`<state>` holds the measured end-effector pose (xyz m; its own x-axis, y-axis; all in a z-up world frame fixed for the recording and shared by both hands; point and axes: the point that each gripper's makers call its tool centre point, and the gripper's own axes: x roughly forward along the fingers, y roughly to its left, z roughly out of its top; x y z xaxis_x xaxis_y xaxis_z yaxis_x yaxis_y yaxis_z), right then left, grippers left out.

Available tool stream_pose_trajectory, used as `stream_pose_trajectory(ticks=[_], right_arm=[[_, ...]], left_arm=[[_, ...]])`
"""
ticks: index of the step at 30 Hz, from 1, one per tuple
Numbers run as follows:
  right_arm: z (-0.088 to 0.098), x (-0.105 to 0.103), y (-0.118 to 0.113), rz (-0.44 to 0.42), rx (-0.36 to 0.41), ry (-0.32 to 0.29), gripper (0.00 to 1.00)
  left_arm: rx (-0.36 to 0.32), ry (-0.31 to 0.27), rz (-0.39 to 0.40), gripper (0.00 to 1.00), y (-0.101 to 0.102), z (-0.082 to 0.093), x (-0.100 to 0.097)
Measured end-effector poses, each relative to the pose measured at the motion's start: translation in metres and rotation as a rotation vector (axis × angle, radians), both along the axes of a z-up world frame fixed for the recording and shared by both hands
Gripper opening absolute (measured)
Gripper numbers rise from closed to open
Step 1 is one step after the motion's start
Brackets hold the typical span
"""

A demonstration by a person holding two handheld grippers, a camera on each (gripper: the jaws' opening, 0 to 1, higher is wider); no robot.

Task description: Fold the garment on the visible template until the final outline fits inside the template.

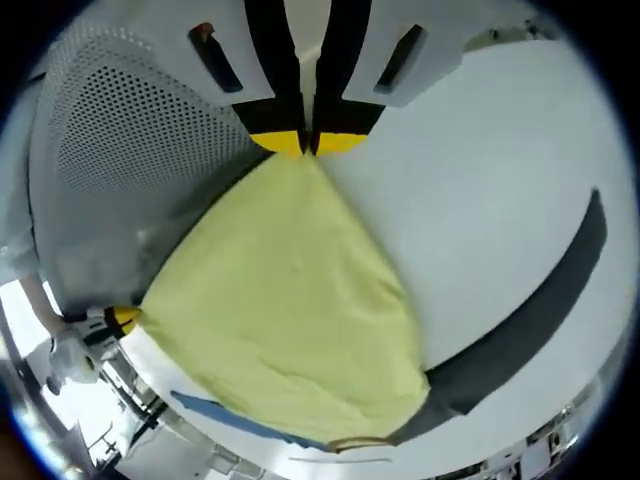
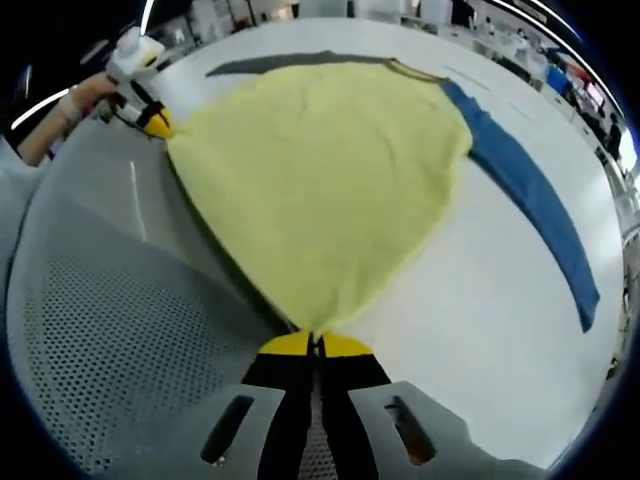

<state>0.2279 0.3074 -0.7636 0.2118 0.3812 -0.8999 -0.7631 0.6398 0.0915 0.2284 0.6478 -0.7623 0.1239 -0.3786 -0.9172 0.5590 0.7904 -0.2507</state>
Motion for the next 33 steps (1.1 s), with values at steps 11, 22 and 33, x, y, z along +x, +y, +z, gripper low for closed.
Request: stream_pose_trajectory(ticks=[11,22,33], right_arm=[[-0.0039,-0.0011,-0.001,0.005,-0.011,0.016,0.02],[-0.0039,0.0003,-0.0015,0.007,-0.01,0.008,0.02],[-0.001,-0.0029,-0.0012,0.022,-0.009,0.003,0.05]], left_arm=[[0.002,0.027,0.011,0.0,0.0014,-0.002,-0.0005],[0.01,0.04,0.004,0.0,-0.0003,-0.0016,-0.0006],[0.019,0.036,-0.036,0.02,-0.001,0.0043,-0.0025]])
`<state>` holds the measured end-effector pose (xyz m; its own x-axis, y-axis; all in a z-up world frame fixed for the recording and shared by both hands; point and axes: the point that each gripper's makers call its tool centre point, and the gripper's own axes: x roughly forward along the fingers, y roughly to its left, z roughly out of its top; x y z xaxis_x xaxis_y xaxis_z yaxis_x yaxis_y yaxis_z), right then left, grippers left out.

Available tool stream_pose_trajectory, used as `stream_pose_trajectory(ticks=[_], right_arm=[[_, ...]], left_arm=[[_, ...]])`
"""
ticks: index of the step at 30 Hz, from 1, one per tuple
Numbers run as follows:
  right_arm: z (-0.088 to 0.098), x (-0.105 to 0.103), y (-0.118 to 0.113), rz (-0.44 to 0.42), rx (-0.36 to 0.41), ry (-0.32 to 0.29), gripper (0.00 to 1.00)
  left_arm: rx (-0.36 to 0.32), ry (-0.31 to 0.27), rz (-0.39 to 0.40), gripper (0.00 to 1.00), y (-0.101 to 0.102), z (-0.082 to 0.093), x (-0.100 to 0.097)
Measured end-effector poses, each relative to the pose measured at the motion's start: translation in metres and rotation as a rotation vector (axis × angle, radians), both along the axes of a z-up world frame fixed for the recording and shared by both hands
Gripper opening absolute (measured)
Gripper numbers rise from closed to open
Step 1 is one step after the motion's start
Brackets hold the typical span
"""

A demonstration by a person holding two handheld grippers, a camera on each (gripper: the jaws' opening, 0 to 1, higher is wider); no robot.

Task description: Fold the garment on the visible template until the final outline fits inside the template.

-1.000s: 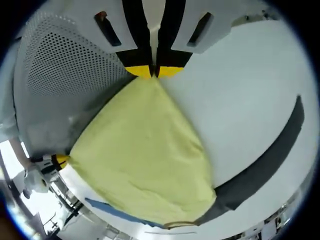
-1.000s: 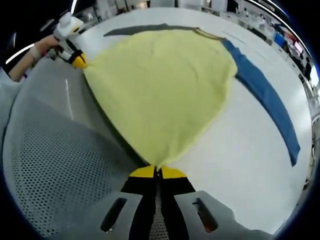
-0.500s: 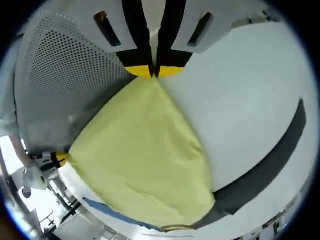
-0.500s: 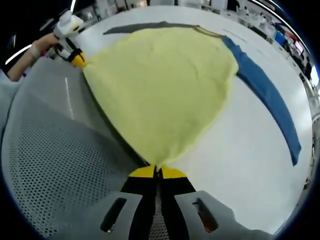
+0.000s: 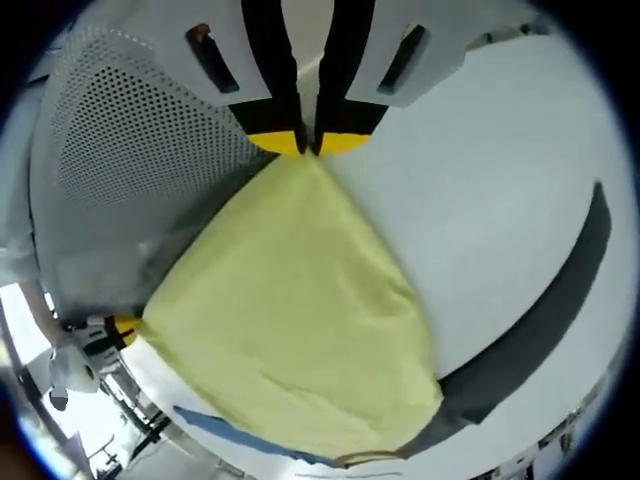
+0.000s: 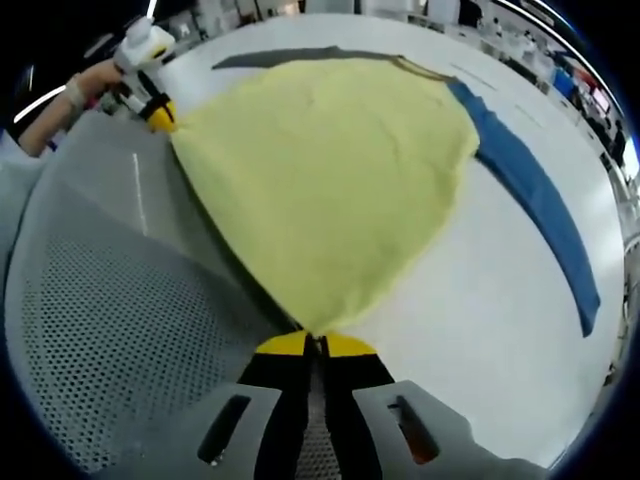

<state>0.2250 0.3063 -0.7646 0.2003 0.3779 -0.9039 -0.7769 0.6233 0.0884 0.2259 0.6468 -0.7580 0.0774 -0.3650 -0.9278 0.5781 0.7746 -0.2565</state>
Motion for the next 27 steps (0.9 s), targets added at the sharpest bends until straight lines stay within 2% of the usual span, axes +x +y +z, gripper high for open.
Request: stream_pose_trajectory(ticks=[19,27], right_arm=[[0.018,0.005,-0.003,-0.024,0.005,-0.051,0.12],[0.036,0.01,0.003,-0.035,0.055,-0.086,0.14]], left_arm=[[-0.001,-0.056,0.034,0.04,0.005,0.016,0.0],[-0.037,-0.128,0.066,0.05,0.003,0.032,0.009]])
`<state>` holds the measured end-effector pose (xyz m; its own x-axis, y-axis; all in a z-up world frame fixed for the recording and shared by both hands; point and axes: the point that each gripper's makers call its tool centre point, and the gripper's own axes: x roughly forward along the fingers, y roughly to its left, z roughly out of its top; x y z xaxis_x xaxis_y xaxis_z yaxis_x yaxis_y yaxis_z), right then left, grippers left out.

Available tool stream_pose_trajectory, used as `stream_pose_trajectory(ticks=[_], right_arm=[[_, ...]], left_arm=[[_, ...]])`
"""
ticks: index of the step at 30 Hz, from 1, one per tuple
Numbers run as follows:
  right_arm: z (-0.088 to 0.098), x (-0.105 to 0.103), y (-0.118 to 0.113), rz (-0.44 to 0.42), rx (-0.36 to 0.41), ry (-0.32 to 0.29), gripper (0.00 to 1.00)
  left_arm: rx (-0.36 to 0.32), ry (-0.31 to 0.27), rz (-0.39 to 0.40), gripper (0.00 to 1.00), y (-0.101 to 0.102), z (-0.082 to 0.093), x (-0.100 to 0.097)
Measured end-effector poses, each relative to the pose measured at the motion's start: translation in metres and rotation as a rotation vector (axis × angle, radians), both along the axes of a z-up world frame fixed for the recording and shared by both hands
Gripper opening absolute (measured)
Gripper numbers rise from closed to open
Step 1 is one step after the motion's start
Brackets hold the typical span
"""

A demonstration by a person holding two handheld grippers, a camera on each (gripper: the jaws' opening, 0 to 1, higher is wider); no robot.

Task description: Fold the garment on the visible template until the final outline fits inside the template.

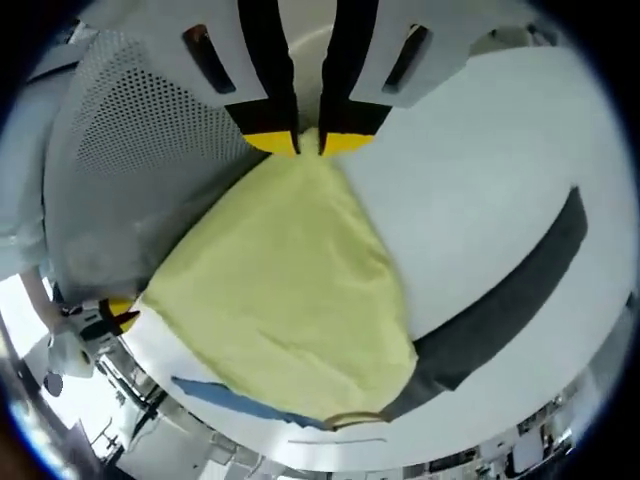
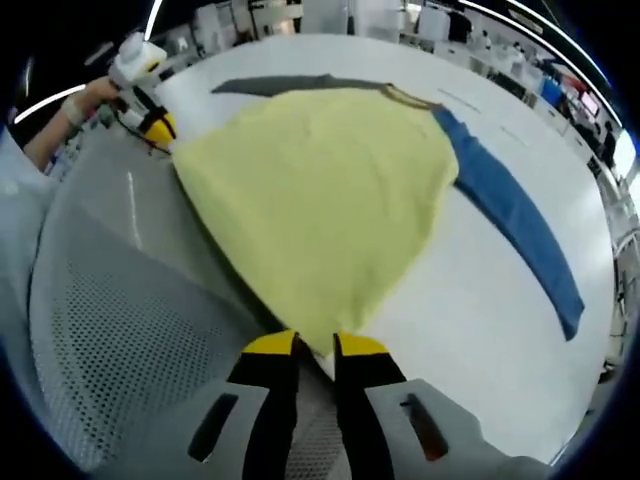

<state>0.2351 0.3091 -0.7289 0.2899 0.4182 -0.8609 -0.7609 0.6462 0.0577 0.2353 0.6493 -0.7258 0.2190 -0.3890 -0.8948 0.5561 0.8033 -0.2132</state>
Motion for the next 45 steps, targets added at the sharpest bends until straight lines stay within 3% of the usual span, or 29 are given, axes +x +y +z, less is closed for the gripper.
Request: stream_pose_trajectory(ticks=[11,13,15,22,27,35,41,45], right_arm=[[0.015,0.011,0.005,-0.019,0.04,-0.064,0.25],[0.018,0.011,0.004,-0.025,0.049,-0.073,0.27],[0.02,0.012,0.004,-0.029,0.058,-0.08,0.28],[0.03,0.015,0.007,-0.043,0.089,-0.097,0.31],[0.039,0.015,0.012,-0.04,0.117,-0.119,0.33],[0.045,0.022,0.011,-0.051,0.136,-0.149,0.35],[0.049,0.024,0.012,-0.051,0.145,-0.159,0.4],[0.052,0.027,0.013,-0.044,0.146,-0.176,0.42]], left_arm=[[-0.029,-0.051,-0.008,0.12,-0.011,0.011,-0.001],[-0.005,-0.124,-0.005,0.11,-0.009,0.017,0.007],[-0.014,-0.112,0.0,0.14,-0.009,0.022,0.004],[-0.031,-0.183,0.006,0.24,-0.014,0.038,0.011],[-0.043,-0.235,0.002,0.26,-0.021,0.046,0.016],[-0.056,-0.262,-0.003,0.36,-0.025,0.048,0.017],[-0.126,-0.283,0.017,0.41,-0.029,0.056,0.017],[-0.128,-0.314,0.02,0.42,-0.029,0.06,0.021]])
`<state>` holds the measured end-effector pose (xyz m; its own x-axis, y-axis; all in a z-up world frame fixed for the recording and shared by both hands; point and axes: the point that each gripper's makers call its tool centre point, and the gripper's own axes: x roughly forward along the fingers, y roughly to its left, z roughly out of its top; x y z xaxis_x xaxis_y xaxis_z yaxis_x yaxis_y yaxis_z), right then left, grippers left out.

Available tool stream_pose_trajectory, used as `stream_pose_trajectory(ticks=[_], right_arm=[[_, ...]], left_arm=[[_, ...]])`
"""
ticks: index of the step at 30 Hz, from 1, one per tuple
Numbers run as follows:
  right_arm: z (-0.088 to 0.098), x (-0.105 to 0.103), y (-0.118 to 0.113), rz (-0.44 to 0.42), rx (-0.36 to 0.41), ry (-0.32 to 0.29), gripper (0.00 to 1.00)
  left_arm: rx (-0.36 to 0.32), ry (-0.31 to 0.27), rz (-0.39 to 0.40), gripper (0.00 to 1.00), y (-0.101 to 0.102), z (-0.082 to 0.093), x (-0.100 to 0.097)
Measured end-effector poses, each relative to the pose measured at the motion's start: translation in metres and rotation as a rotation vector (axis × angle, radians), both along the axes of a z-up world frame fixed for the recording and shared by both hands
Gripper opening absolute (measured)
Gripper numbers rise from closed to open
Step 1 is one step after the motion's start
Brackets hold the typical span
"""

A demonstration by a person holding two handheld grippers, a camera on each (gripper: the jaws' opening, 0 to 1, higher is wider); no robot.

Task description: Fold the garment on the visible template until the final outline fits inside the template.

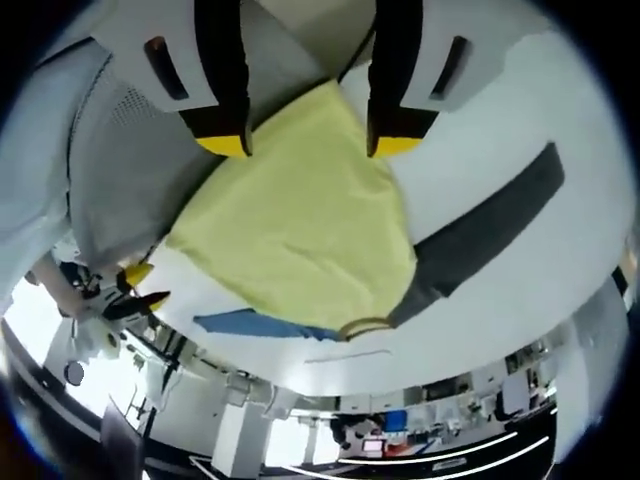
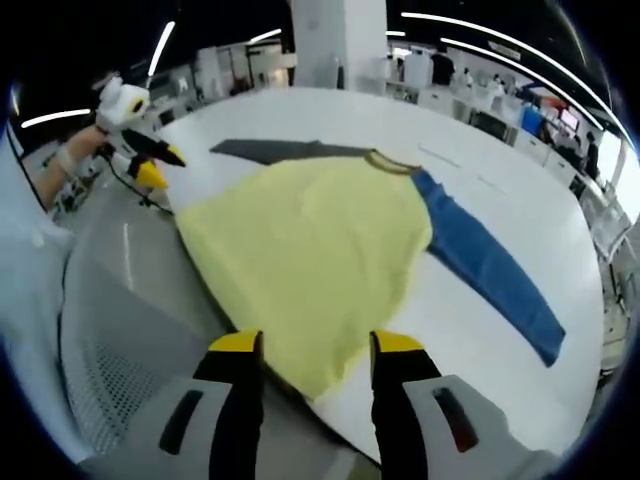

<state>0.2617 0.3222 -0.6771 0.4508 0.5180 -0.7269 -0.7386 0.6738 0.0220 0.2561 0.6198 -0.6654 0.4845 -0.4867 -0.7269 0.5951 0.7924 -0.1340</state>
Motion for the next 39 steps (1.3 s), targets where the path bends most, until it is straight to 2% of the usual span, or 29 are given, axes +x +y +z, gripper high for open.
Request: stream_pose_trajectory(ticks=[11,19,26,39], right_arm=[[0.0065,0.004,0.0037,0.014,0.014,-0.033,0.5],[0.0061,0.0048,0.0059,0.026,0.023,-0.038,0.55],[0.0048,0.008,0.0061,0.025,0.024,-0.049,0.64],[0.0024,0.0079,0.0052,0.031,0.021,-0.047,0.74]], left_arm=[[0.015,-0.043,-0.001,0.53,0.0,0.005,0.004],[0.018,-0.047,0.001,0.59,-0.001,0.007,0.0041],[0.02,-0.021,-0.01,0.65,-0.0048,0.0031,0.0001],[0.025,-0.015,-0.021,0.69,-0.0048,0.0041,-0.004]])
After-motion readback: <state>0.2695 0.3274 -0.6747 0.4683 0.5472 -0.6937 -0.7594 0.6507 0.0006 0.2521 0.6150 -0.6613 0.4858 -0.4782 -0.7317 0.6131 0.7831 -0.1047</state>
